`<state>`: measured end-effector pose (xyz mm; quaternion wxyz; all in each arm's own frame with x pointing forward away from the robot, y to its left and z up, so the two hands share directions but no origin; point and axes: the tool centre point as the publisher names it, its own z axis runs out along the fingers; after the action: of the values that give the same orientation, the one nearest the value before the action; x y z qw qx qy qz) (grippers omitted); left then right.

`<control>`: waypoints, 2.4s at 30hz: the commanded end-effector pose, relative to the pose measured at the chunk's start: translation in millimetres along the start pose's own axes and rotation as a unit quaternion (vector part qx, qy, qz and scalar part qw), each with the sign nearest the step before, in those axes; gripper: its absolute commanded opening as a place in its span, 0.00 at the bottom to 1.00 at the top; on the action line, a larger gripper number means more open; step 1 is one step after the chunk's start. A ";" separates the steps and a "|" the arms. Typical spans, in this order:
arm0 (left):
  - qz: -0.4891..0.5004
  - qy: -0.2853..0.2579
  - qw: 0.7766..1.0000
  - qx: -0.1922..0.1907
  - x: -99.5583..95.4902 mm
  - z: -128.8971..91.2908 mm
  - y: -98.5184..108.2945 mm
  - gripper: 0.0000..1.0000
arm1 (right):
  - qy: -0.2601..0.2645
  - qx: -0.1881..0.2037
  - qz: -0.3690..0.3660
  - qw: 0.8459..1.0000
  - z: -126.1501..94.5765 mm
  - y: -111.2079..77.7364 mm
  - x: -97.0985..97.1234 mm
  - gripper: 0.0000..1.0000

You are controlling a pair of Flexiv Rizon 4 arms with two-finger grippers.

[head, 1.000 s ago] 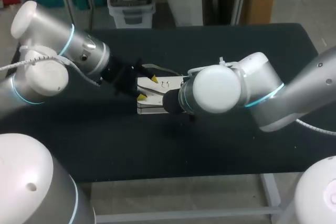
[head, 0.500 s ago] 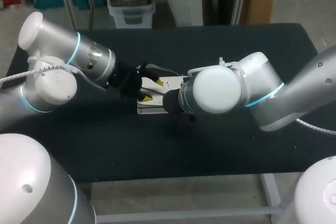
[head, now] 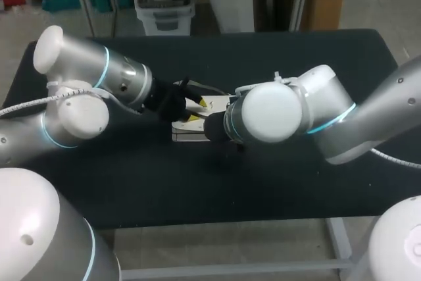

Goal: Pick up the bag, open it, inspect its contents, close it, and place it on the opposite side

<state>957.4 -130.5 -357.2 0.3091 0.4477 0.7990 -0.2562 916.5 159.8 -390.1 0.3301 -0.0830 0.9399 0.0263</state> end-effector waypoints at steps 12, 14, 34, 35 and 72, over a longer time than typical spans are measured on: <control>-0.047 -0.004 0.998 0.029 -12.8 -12.9 7.2 0.00 | -0.001 0.000 0.000 1.000 4.2 1.5 3.5 0.00; -0.054 -0.003 0.998 0.033 -17.0 -18.5 7.6 0.00 | -0.001 0.000 0.000 1.000 4.2 1.5 3.5 0.00; -0.158 0.069 0.982 0.071 -35.5 -29.2 21.2 0.88 | -0.001 0.000 0.000 1.000 4.2 1.5 3.5 0.00; -0.158 0.069 0.983 0.071 -34.4 -28.6 21.0 0.96 | -0.001 0.000 0.000 1.000 4.2 1.5 3.5 0.00; -0.259 0.134 0.956 -0.044 -20.2 4.3 48.2 0.47 | -0.001 0.000 0.000 1.000 4.2 1.5 3.5 0.00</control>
<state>998.1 -119.0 -348.5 0.1526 0.2390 0.9310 -0.2298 916.5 161.5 -390.5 0.3296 -0.0835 0.9400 0.0267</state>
